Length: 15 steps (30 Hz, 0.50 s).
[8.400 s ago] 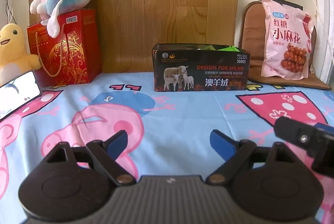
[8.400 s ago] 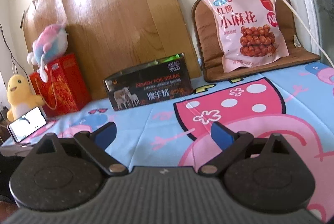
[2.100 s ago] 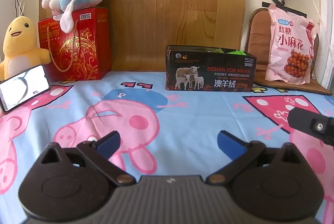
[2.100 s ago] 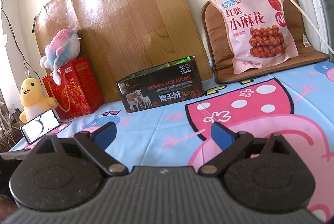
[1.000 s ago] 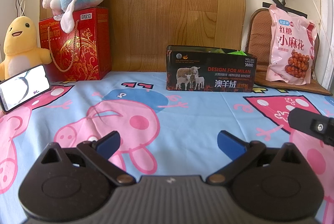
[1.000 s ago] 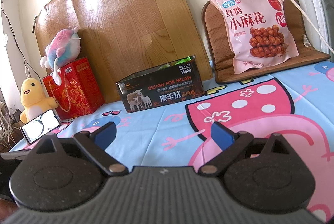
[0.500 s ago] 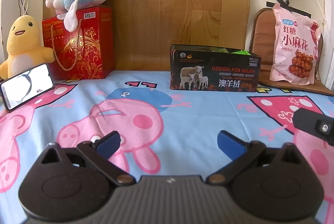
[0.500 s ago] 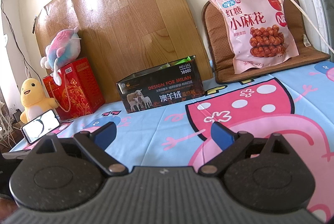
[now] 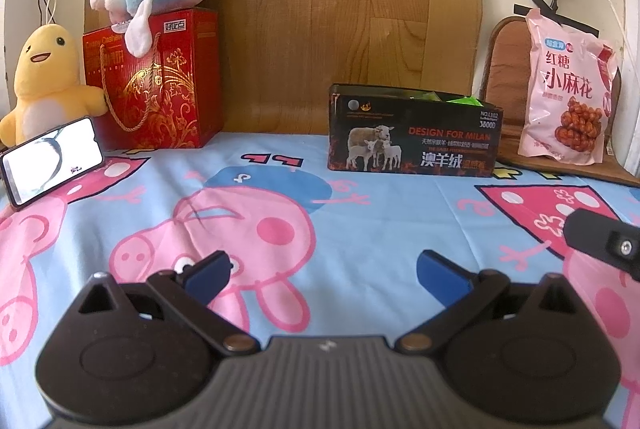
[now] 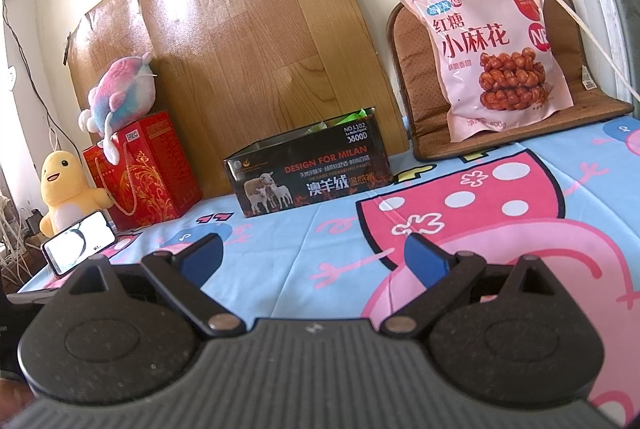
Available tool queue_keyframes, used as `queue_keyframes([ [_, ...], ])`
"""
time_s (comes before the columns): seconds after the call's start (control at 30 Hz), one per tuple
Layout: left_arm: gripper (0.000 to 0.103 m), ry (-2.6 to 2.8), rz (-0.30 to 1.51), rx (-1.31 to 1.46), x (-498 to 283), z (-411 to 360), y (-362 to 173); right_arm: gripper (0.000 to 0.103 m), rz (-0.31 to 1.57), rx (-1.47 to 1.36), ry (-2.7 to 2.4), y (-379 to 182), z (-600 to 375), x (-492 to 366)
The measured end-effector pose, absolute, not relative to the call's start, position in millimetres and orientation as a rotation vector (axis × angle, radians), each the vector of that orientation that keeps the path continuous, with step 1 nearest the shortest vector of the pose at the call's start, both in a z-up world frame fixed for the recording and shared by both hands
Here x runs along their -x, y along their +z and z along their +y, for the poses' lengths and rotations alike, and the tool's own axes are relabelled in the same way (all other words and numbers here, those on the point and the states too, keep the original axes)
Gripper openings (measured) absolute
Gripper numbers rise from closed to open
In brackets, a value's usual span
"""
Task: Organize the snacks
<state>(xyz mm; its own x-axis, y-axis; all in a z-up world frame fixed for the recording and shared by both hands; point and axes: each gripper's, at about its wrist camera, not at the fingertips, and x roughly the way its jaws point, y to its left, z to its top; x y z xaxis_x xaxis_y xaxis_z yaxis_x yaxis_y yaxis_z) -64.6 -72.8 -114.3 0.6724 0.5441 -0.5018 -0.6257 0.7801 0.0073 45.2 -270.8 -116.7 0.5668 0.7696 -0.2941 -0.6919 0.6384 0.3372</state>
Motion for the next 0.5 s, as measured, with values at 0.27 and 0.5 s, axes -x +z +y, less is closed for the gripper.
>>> queue_keyframes([
  [0.27, 0.103, 0.655, 0.500, 0.165, 66.1, -74.6, -114.5, 0.100, 0.444, -0.192, 0.880, -115.7, -269.1, -45.9],
  [0.5, 0.103, 0.650, 0.499, 0.169, 66.1, -74.7, -114.8, 0.102, 0.447, -0.192, 0.889, -116.5, -269.9, -48.1],
])
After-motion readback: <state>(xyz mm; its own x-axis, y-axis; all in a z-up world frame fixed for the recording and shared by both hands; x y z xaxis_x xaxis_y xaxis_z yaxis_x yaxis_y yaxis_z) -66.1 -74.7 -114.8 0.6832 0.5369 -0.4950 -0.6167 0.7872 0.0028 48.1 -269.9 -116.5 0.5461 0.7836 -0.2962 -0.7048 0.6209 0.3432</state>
